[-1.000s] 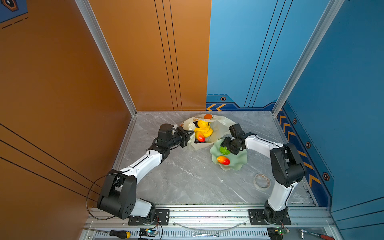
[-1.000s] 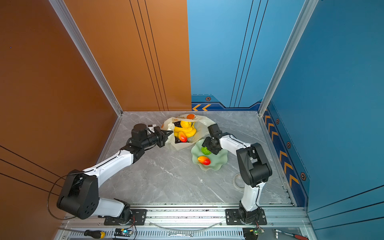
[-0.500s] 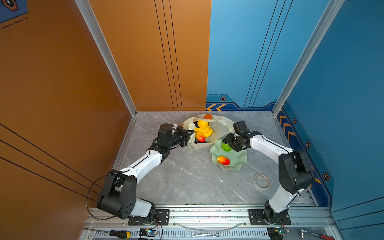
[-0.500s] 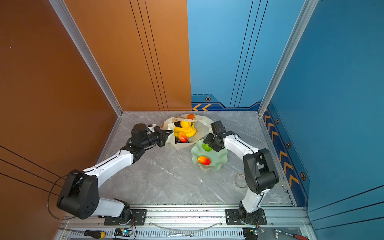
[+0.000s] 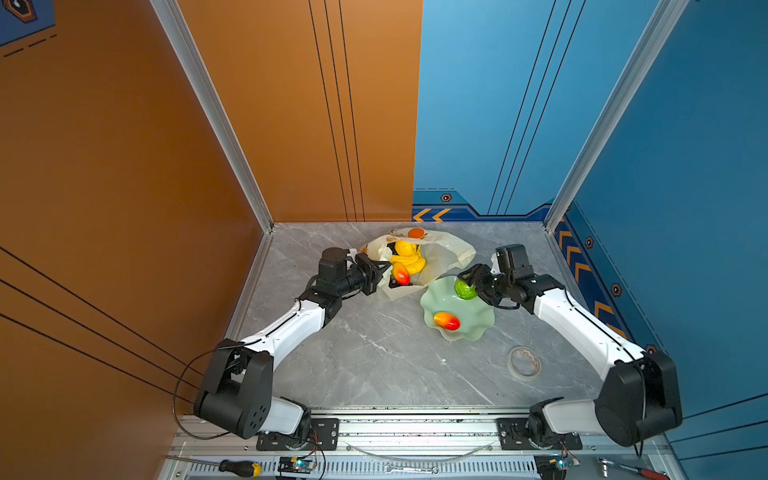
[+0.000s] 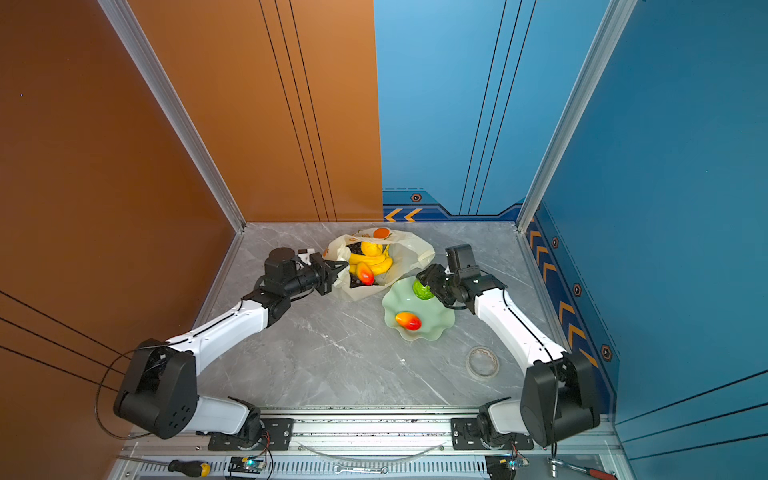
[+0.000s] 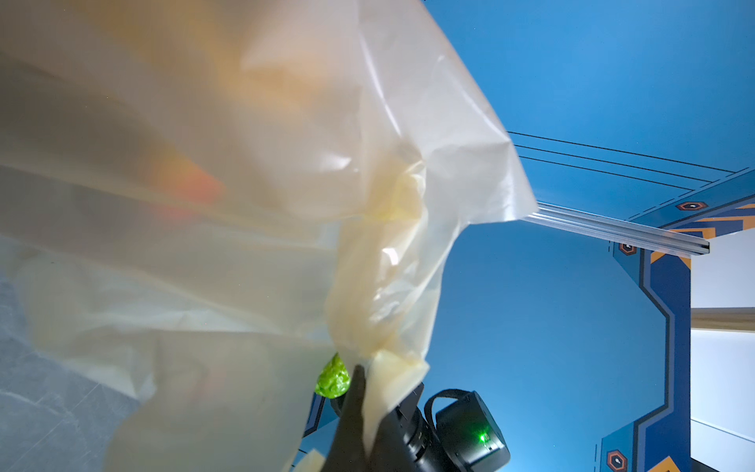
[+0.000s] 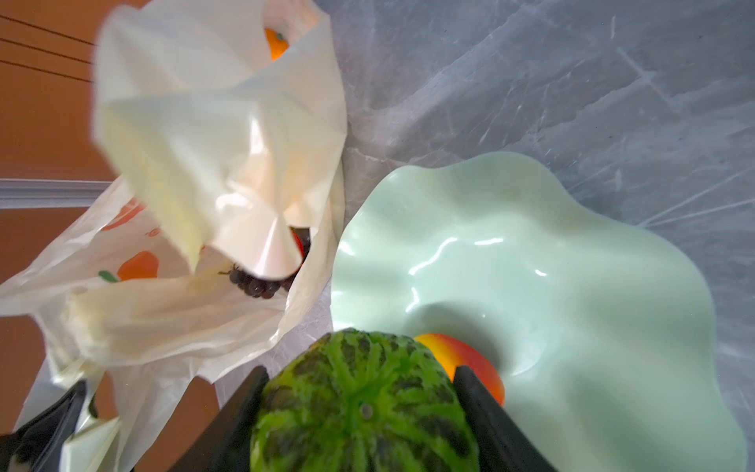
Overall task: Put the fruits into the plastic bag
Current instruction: 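Lift the green melon with the right gripper and carry it toward the bag, then lower the green melon into the bag mouth held by the left gripper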
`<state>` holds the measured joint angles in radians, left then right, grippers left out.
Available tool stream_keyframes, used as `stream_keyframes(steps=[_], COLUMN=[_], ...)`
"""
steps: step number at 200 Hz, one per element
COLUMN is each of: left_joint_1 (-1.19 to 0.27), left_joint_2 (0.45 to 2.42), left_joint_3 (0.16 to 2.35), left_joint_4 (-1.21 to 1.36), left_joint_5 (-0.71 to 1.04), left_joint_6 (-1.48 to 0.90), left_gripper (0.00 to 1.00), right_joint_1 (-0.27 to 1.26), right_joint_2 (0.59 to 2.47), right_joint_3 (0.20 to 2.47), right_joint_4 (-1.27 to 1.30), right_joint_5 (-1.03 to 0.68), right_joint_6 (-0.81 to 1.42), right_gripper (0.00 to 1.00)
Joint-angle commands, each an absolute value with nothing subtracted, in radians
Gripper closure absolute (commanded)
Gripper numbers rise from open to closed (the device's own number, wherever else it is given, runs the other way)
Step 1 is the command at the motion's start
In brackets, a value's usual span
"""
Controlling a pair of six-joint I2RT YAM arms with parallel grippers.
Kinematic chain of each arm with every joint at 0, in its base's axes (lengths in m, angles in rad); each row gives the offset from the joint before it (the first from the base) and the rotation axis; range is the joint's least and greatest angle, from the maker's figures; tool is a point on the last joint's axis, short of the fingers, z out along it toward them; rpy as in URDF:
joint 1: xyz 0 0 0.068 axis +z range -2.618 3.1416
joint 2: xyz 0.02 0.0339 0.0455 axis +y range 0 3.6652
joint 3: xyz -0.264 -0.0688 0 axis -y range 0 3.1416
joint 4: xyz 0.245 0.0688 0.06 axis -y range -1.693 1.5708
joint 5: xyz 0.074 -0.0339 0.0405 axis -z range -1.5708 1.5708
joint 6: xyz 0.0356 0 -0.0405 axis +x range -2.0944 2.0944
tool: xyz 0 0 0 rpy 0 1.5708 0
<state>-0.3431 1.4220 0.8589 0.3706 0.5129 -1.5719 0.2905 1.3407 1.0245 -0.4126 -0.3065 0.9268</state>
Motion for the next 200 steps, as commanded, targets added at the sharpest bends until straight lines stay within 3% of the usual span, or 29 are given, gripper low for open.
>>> stream_keyframes(steps=[1, 46, 86, 200], left_joint_1=[-0.353, -0.362, -0.371, -0.374], left_joint_2=[1.413, 1.397, 1.382, 1.364], left_joint_3=[0.882, 0.875, 0.875, 0.875], left_joint_4=[0.384, 0.381, 0.373, 0.353], left_joint_5=[0.51, 0.502, 0.491, 0.482], left_joint_6=[-1.563, -1.563, -1.56, -1.559], left_gripper=[1.0, 1.0, 1.0, 1.0], right_joint_1=[0.324, 0.395, 0.435, 0.502], right_joint_2=[1.261, 1.173, 1.217, 1.637], right_joint_3=[0.987, 0.965, 1.048, 1.384], right_joint_4=[-0.433, -0.374, -0.362, -0.273], right_joint_5=[-0.338, -0.314, -0.298, -0.336], right_joint_6=[0.976, 1.042, 1.009, 0.947], right_gripper=[0.39, 0.39, 0.39, 0.39])
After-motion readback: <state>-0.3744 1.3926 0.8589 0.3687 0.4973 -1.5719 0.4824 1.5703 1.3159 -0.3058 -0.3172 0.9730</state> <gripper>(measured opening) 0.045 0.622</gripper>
